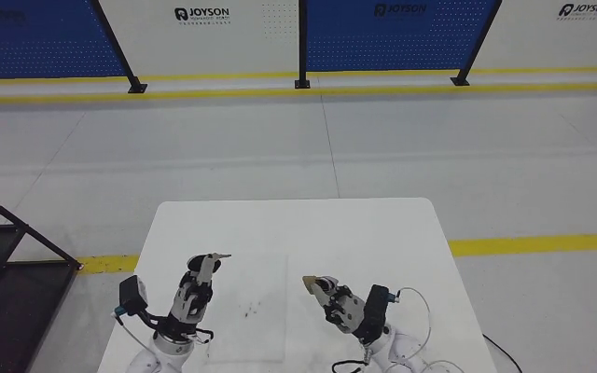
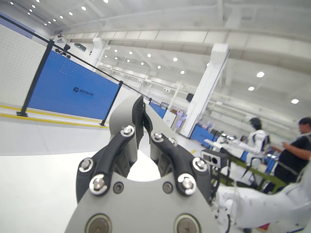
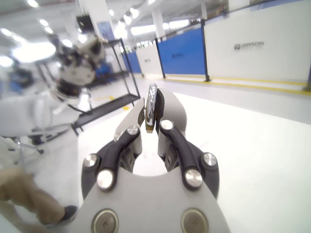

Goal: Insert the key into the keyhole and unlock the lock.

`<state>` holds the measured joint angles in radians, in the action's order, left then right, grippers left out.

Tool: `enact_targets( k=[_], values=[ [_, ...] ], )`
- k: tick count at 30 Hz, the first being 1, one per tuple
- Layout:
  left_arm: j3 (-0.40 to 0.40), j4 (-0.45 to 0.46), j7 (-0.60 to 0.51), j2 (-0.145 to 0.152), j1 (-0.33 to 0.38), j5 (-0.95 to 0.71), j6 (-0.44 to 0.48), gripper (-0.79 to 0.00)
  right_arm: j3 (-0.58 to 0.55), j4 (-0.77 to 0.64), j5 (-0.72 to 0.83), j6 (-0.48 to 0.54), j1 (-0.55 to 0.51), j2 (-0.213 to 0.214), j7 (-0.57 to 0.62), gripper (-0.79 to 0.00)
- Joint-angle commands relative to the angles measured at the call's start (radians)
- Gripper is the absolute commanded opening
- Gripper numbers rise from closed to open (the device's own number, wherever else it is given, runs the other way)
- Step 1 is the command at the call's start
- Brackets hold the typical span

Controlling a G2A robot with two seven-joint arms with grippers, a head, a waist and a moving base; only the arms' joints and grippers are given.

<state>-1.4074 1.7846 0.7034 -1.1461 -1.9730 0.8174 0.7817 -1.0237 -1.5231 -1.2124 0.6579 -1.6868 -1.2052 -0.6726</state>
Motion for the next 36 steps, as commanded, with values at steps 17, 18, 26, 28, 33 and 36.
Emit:
enact_targets(
  k=[17, 18, 26, 28, 33, 36],
  values=[
    [0.036, -0.020, -0.025, -0.004, 0.020, -0.048, 0.026, -0.785, 0.007, 0.040, 0.025, 0.101, 0.029, 0.000, -0.057, -0.785],
    [0.048, -0.012, -0.038, -0.006, 0.023, -0.068, 0.019, -0.785, 0.012, 0.034, 0.040, 0.092, 0.027, -0.002, -0.041, -0.785],
    [0.127, -0.020, 0.065, -0.028, 0.026, -0.062, 0.019, -0.785, 0.096, 0.001, 0.277, 0.084, 0.036, -0.033, -0.052, -0.785],
    [0.149, -0.036, 0.128, -0.036, 0.027, -0.052, 0.036, -0.785, 0.137, 0.012, 0.345, 0.111, 0.049, -0.045, -0.035, -0.785],
    [0.221, -0.075, 0.248, -0.058, 0.043, -0.015, 0.087, -0.785, 0.206, 0.055, 0.472, 0.163, 0.088, -0.074, -0.066, -0.785],
    [0.259, -0.087, 0.267, -0.072, 0.062, -0.005, 0.068, -0.785, 0.228, 0.088, 0.511, 0.207, 0.106, -0.089, -0.103, -0.785]
  ],
)
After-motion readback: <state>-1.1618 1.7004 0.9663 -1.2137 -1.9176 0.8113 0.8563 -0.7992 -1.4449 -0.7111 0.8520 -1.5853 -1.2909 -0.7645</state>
